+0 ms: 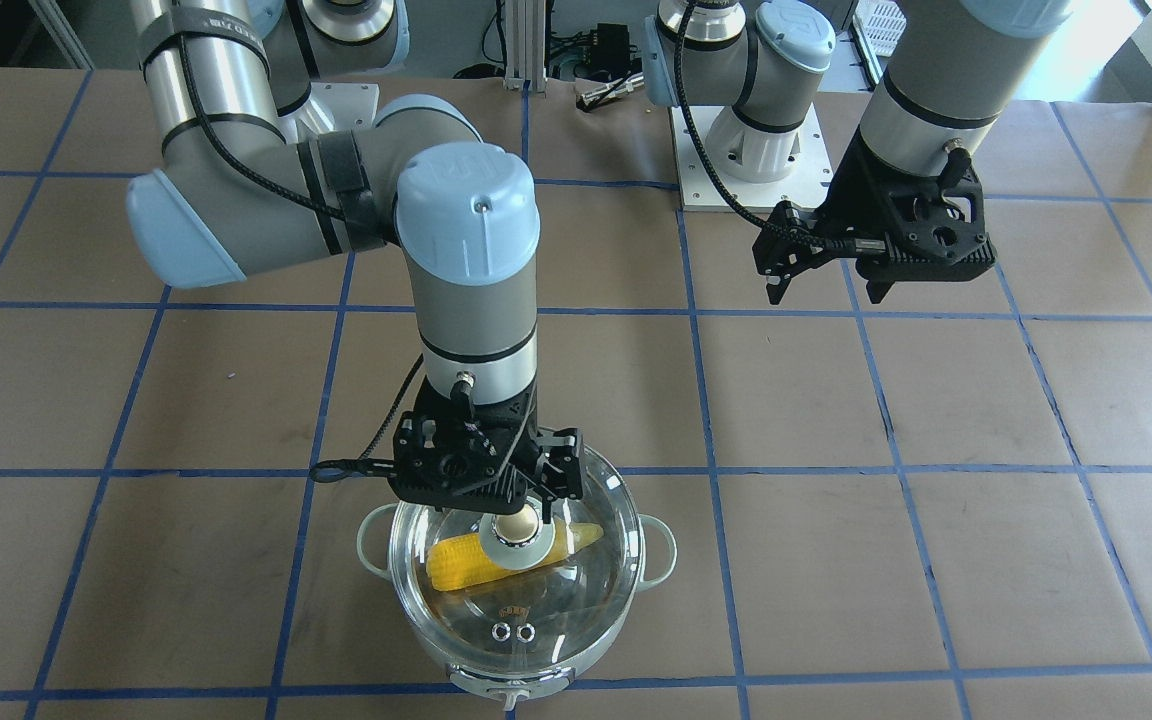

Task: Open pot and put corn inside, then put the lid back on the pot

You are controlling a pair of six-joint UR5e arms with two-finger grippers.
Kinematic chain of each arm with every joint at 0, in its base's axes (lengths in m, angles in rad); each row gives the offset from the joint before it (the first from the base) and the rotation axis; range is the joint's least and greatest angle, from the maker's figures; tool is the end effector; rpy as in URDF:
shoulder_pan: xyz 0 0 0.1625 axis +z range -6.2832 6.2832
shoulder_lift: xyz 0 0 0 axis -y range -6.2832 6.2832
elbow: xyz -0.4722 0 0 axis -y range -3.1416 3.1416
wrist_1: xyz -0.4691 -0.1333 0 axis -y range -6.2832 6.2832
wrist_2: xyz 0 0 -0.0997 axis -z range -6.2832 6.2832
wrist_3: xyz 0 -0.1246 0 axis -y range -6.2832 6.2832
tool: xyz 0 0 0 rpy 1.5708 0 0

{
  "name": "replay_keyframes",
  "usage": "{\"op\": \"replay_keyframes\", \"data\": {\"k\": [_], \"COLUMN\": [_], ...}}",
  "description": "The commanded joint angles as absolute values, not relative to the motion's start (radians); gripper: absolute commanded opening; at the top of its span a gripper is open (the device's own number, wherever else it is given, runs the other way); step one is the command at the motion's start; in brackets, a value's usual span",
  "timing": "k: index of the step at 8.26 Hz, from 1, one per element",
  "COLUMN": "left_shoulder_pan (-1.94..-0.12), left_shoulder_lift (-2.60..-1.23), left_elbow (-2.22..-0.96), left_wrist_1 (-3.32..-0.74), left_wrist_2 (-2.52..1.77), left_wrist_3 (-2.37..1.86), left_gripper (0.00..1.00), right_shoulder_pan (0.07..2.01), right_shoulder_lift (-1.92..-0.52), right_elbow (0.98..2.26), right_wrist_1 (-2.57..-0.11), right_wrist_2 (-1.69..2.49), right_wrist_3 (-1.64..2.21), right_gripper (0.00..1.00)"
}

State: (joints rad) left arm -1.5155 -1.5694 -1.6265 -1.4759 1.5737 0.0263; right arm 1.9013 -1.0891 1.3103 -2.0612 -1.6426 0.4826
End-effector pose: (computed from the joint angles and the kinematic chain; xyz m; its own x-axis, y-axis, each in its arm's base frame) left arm -0.1011 -0.5789 0.4888 -0.9996 -0.0291 -0.0040 -0.0289 0.9988 -0.0405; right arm 0.3791 -0.7216 0.3848 -0.9864 0.1524 -0.0622 0.1636 0.9495 -0.2677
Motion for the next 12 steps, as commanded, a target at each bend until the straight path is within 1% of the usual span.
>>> {"op": "replay_keyframes", "data": {"k": [1,2,3,4,6,12], "left_shoulder_pan": [-1.516,-1.516,-1.516,-1.516,-1.516,-1.516], "left_shoulder_lift": [-1.568,-1.569,-1.569,-1.568,-1.566,-1.568], "left_elbow": [-1.626,-1.626,-1.626,-1.626,-1.626,-1.628], "left_wrist_1": [-1.460,-1.448,-1.447,-1.447,-1.448,-1.450], "left_wrist_2": [1.572,1.572,1.572,1.572,1.574,1.578], "left_wrist_3": [0.022,0.011,0.009,0.009,0.009,0.012], "left_gripper": [1.00,1.00,1.00,1.00,1.00,1.00], "right_shoulder_pan": [1.806,1.757,1.731,1.724,1.724,1.726], "right_shoulder_lift": [-1.306,-1.424,-1.516,-1.570,-1.615,-1.634], "right_elbow": [1.398,1.493,1.549,1.555,1.554,1.569], "right_wrist_1": [-1.794,-1.775,-1.743,-1.651,-1.609,-1.598], "right_wrist_2": [-1.643,-1.635,-1.638,-1.646,-1.644,-1.641], "right_wrist_3": [0.349,0.316,0.313,0.313,0.313,0.242], "right_gripper": [1.00,1.00,1.00,1.00,1.00,1.00]}}
